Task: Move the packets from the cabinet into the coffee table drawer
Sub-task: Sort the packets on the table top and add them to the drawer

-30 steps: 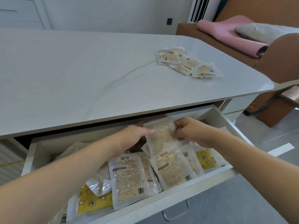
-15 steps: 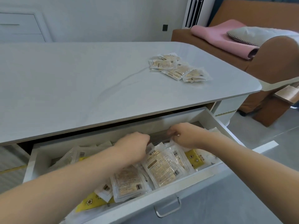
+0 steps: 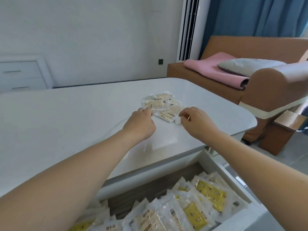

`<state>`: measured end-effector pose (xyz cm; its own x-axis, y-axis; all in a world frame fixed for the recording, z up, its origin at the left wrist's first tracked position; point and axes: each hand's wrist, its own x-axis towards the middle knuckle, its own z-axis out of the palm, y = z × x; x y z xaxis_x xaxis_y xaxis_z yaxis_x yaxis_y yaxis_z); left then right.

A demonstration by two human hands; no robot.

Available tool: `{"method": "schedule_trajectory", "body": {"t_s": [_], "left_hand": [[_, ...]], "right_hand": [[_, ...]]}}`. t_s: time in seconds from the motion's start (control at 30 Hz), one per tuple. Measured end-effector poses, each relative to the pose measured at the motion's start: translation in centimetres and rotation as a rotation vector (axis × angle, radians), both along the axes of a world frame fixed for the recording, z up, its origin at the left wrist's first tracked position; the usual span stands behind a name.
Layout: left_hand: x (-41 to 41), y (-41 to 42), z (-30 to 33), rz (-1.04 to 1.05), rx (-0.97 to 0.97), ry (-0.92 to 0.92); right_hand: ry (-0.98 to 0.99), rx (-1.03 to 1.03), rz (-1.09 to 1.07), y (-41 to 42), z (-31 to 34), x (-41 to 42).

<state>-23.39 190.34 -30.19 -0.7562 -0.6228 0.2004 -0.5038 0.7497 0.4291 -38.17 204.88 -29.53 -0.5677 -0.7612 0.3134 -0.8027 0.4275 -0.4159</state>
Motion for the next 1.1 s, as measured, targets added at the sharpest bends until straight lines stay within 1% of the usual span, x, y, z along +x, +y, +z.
{"method": "schedule_trajectory", "body": {"t_s": [0.07, 0.13, 0.2, 0.3, 0.37, 0.4, 0.47, 0.57, 0.63, 0.67, 0.73, 0.8, 0.9, 0.97, 1.0, 1.07, 1.1], "left_hand": [[-3.1, -2.8, -0.9, 0.05, 0.01, 0.033], [-6.1, -5.5, -1.8, 0.083, 0.045, 0.071], [-8.8, -7.8, -2.4, 0.057, 0.052, 0.062], [-11.8, -10.4, -3.1, -0.03, 0.051, -0.027], [-12.9, -11.9, -3.8, -0.05, 0.094, -0.102], [-13.1, -12.5, -4.3, -0.046, 0.079, -0.151], [-13.0, -13.1, -5.3, -0.02, -0.027, -0.197], [-12.3, -12.9, -5.5, 0.001, -0.256, -0.14], [-11.7, -12.5, -4.9, -0.012, -0.402, -0.138], [-11.3, -12.4, -4.7, -0.021, -0.452, -0.134], [-10.6, -12.2, -4.7, -0.03, -0.48, -0.082], [-9.9, -11.8, -5.1, -0.017, -0.453, 0.007], [-9.2, -11.6, -5.3, -0.011, -0.389, 0.097], [-9.1, -11.6, -5.3, -0.041, -0.293, 0.091], [-9.1, -11.6, -5.2, -0.04, -0.226, 0.067], [-9.0, -11.6, -5.2, -0.015, -0.113, 0.007], [-8.9, -11.6, -5.1, -0.015, -0.097, -0.014]], "right_hand": [[0.034, -0.006, -0.12, -1.8, -0.3, -2.8], [0.058, 0.036, -0.258, -3.4, -1.1, -5.2], [0.043, 0.083, -0.366, -4.5, -2.2, -7.0], [0.029, 0.162, -0.374, -5.3, -4.8, -8.2], [0.065, 0.144, -0.363, -5.4, -6.4, -8.6], [0.084, 0.12, -0.365, -5.5, -6.7, -8.8], [0.109, 0.089, -0.366, -5.5, -6.8, -9.2], [0.12, 0.041, -0.34, -5.3, -6.5, -9.4], [0.125, 0.021, -0.328, -5.4, -6.4, -9.2], [0.123, 0.026, -0.328, -5.5, -6.1, -9.2], [0.102, 0.042, -0.358, -6.2, -5.0, -9.3], [0.089, 0.087, -0.397, -7.3, -3.6, -9.0], [0.142, 0.291, -0.333, -8.9, -2.8, -7.8], [0.064, 0.404, -0.333, -9.5, -2.9, -6.8], [0.02, 0.422, -0.358, -9.7, -2.9, -6.5], [-0.048, 0.407, -0.418, -10.1, -2.7, -6.1], [-0.08, 0.391, -0.446, -10.3, -2.5, -6.1]]}}
